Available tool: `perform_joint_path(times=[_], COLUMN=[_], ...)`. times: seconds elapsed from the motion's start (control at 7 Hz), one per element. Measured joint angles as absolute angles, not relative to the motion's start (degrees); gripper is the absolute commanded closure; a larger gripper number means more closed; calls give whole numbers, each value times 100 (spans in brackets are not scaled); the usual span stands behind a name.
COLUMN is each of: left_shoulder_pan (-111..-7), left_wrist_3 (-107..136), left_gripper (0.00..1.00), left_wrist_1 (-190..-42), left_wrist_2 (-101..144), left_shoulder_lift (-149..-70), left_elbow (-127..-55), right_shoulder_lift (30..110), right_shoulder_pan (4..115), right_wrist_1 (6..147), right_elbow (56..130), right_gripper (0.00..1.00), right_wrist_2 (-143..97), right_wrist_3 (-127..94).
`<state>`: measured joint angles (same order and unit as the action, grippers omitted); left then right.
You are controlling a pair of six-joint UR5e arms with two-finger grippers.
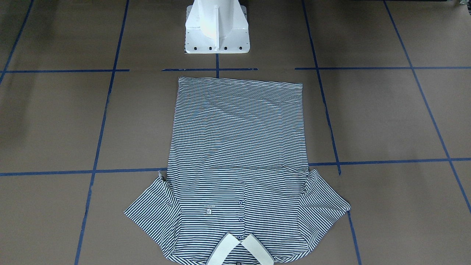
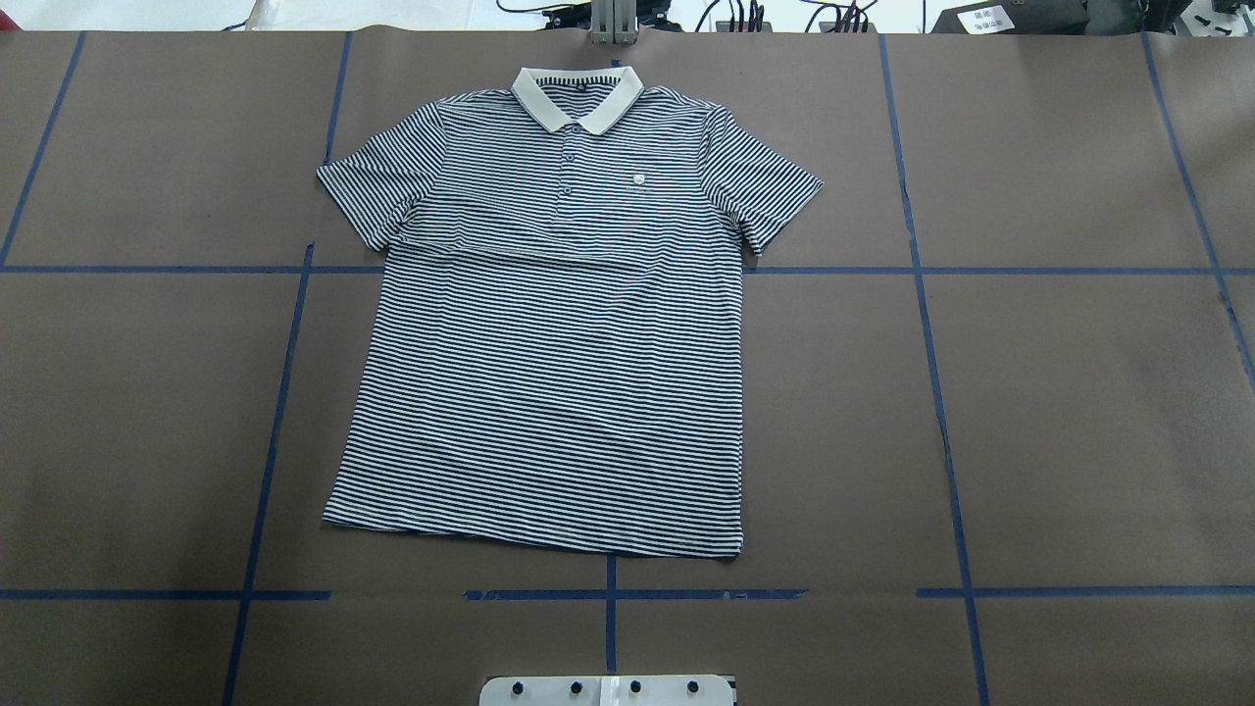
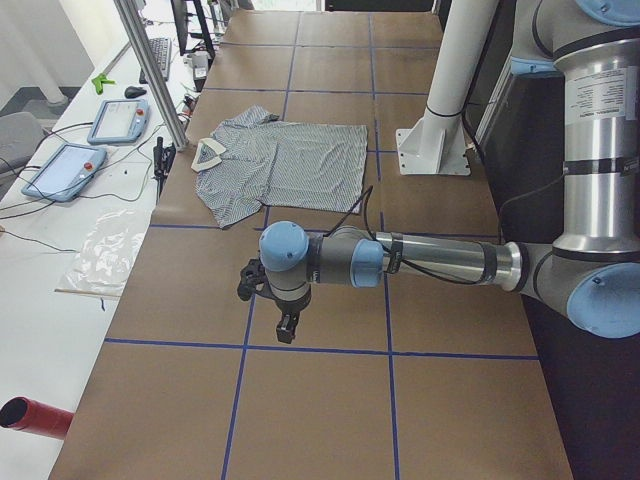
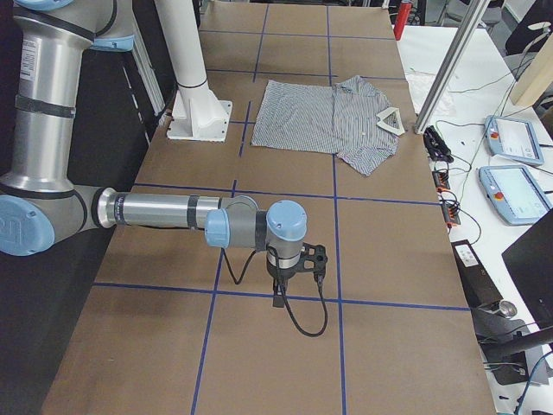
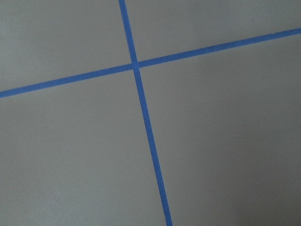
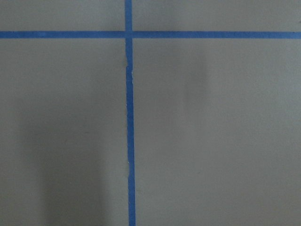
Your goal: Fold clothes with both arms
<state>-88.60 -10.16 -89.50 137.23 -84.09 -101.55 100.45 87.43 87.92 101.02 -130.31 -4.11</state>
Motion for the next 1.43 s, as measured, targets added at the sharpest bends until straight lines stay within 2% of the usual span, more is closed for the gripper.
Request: perform_joint_path(times=[0.43,0.57,0.86,1.0,1.43], left_shoulder_pan=[-8856,-8855,-8845,-8843,-8849], left_wrist_3=[-1005,-998,-997,-995,-999], left_gripper=[0,0,0,0,0], left_wrist_1=[-11242,-12003,-12607,-12721,-12801], left_wrist_2=[13734,13751,13774,13779,13781], left_shoulder_lift=[-8587,-8823,-9294,-9379,-9412], left_elbow=[-10025,-9746,-9199,-9128,-9152], right_shoulder_lift=[9486,9444,9212,8735,7240], right_shoulder_pan=[8700,8700,8616,8359,6882], right_wrist_1=[7534,7136,6449,6251,5710], right_elbow=[9926,9840,9584,9361,8888], right_gripper=[0,0,0,0,12], right_wrist_2=[-13028,-13062,-13187,-13196,-12419], right_wrist_3=[-439,-437,-730,-1511,-4789])
